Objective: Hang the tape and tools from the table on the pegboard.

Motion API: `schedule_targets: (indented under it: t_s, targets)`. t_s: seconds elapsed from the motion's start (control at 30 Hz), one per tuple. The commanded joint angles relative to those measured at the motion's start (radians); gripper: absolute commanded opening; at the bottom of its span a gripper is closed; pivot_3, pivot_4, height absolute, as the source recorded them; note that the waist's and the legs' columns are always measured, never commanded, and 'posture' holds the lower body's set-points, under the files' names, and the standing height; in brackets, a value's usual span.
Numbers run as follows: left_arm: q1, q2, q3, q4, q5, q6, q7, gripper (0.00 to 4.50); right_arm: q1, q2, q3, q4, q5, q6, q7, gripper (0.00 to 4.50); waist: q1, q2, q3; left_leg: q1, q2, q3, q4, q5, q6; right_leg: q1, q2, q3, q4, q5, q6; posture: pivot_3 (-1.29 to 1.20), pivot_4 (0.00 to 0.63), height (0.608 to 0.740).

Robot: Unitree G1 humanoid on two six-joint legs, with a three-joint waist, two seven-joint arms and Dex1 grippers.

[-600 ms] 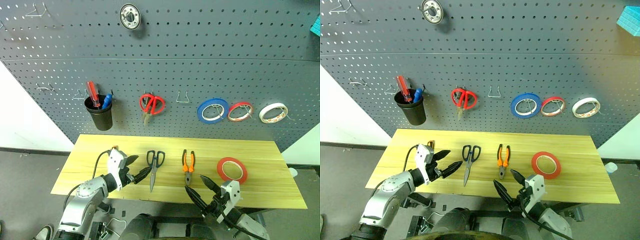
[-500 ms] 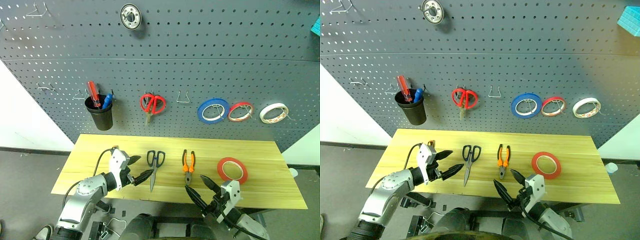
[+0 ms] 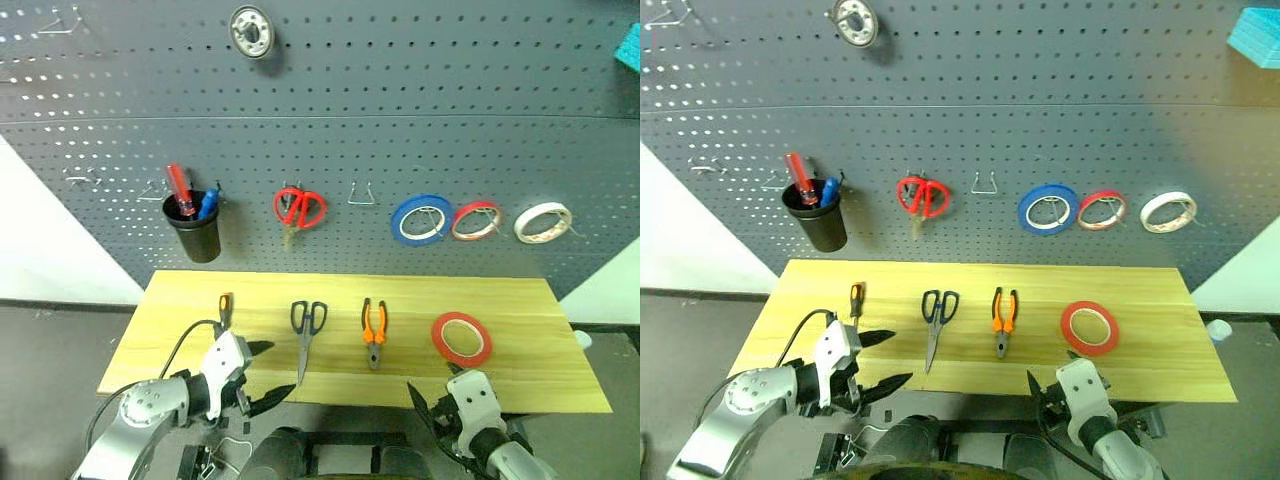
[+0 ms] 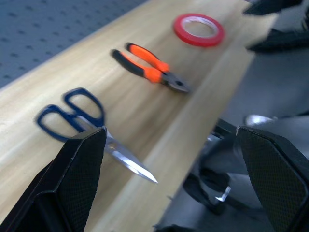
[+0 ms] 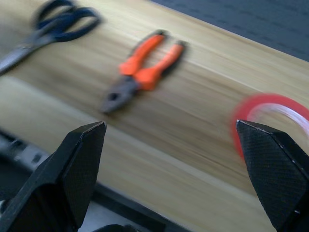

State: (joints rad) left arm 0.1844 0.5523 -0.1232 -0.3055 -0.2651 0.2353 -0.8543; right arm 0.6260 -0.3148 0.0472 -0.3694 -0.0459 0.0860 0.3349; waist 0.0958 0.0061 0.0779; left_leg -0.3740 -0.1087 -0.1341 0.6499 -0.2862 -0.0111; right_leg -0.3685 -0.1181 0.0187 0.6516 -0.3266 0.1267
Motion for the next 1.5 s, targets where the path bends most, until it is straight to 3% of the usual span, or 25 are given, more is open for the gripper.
schedule_targets:
  t_s: [0.03, 0.17, 0.27, 0.43, 0.47, 0.53, 0.57, 0.63, 0.7, 0.77, 0.87, 1.07, 1.5]
  targets:
    - [-0.166, -0.024, -0.028, 0.005, -0.003, 0.073, 0.014, 4.48, 0.047, -0.008, 0.008, -0.098, -0.034, -0.008, -0.020, 4.50, -0.002, 0.000, 0.006, 0.000, 0.000, 0.000, 0.001, 0.000, 0.000, 0.001, 0.000, 0.000, 0.000, 0.000, 0.000, 0.03, 0.112, 0.710]
    - [-0.296, -0.015, -0.018, 0.115, -0.021, 0.082, -0.037, 4.48, 0.129, 0.008, 0.013, -0.186, -0.058, 0.000, -0.052, 4.50, -0.027, -0.003, 0.036, 0.002, 0.000, 0.000, 0.000, 0.000, 0.000, 0.000, 0.001, 0.001, 0.001, 0.000, -0.001, 0.02, 0.163, 0.710]
    - [-0.327, -0.007, -0.032, 0.123, -0.016, 0.065, -0.068, 4.48, 0.200, 0.011, 0.024, -0.263, -0.081, 0.000, -0.066, 4.50, -0.061, -0.008, 0.058, 0.000, 0.000, 0.000, -0.002, -0.001, 0.001, -0.005, 0.000, 0.004, 0.001, 0.002, 0.003, 0.04, 0.213, 0.710]
    - [-0.317, 0.007, -0.060, 0.124, -0.005, 0.058, -0.108, 4.48, 0.370, 0.041, 0.055, -0.417, -0.146, -0.023, -0.126, 4.50, -0.058, -0.011, 0.105, -0.011, 0.000, -0.002, -0.004, -0.002, 0.001, -0.015, 0.000, 0.004, -0.001, 0.001, 0.002, 0.05, 0.264, 0.710]
    - [-0.314, 0.003, -0.067, 0.135, -0.002, 0.055, -0.111, 4.48, 0.080, 0.007, -0.017, -0.313, -0.080, 0.112, -0.094, 4.50, -0.059, -0.012, 0.114, -0.017, 0.000, -0.002, -0.003, -0.002, 0.001, -0.021, 0.000, 0.004, -0.001, 0.001, 0.002, 0.04, 0.274, 0.710]
    - [-0.306, -0.002, -0.074, 0.145, 0.000, 0.047, -0.115, 4.48, -0.397, -0.054, -0.106, -0.099, -0.010, 0.357, -0.050, 4.50, -0.116, -0.036, 0.134, -0.017, 0.003, -0.001, -0.004, 0.000, -0.002, -0.018, 0.003, 0.003, -0.004, 0.006, -0.003, 0.04, 0.289, 0.710]
    - [-0.300, -0.001, -0.074, 0.140, -0.003, 0.046, -0.116, 4.48, -0.516, -0.070, -0.122, -0.049, -0.001, 0.435, -0.041, 4.50, -0.129, -0.031, 0.152, -0.018, 0.005, -0.001, 0.002, 0.000, -0.003, -0.017, 0.004, 0.000, -0.005, 0.012, -0.007, 0.03, 0.291, 0.710]
    - [-0.292, -0.011, -0.085, 0.145, 0.001, 0.036, -0.116, 4.48, -0.601, -0.059, -0.115, 0.008, -0.011, 0.482, -0.057, 4.50, -0.106, -0.013, 0.165, -0.024, -0.002, 0.000, 0.015, 0.004, 0.005, -0.018, -0.003, -0.003, -0.005, 0.019, -0.004, 0.03, 0.286, 0.710]
    - [-0.291, -0.022, -0.095, 0.145, 0.003, 0.029, -0.110, 4.48, -0.657, -0.046, -0.110, 0.050, -0.021, 0.541, -0.075, 4.50, -0.074, -0.017, 0.165, -0.026, -0.002, -0.007, 0.010, 0.008, 0.005, -0.027, -0.005, -0.004, 0.000, 0.021, 0.003, 0.03, 0.289, 0.710]
    - [-0.288, -0.027, -0.095, 0.128, -0.003, 0.034, -0.105, 4.48, -0.677, -0.051, -0.094, 0.062, -0.021, 0.558, -0.062, 4.50, -0.060, -0.016, 0.167, -0.031, 0.000, -0.013, 0.005, 0.011, -0.005, -0.032, -0.001, -0.006, -0.001, 0.019, -0.001, 0.03, 0.303, 0.710]
    - [-0.288, -0.040, -0.100, 0.113, -0.006, 0.044, -0.098, 4.48, -0.701, -0.057, -0.068, 0.088, -0.012, 0.552, -0.043, 4.50, -0.071, -0.014, 0.171, -0.038, -0.001, -0.006, 0.000, 0.013, -0.009, -0.042, -0.002, -0.003, 0.003, 0.019, -0.001, 0.03, 0.310, 0.710]
    - [-0.255, -0.032, -0.091, 0.092, -0.006, 0.050, -0.097, 4.48, -0.691, -0.061, -0.060, 0.080, -0.008, 0.553, -0.035, 4.50, -0.108, -0.017, 0.176, -0.036, 0.000, -0.004, 0.000, 0.013, -0.009, -0.040, -0.003, -0.003, 0.003, 0.019, -0.001, 0.03, 0.303, 0.710]
    - [-0.306, -0.033, -0.083, 0.128, -0.006, 0.039, -0.110, 4.48, -0.685, -0.046, -0.067, 0.071, 0.023, 0.531, -0.038, 4.50, -0.109, -0.017, 0.176, -0.034, 0.001, -0.005, 0.001, 0.013, -0.008, -0.042, -0.002, -0.002, 0.011, 0.020, -0.002, 0.04, 0.287, 0.710]
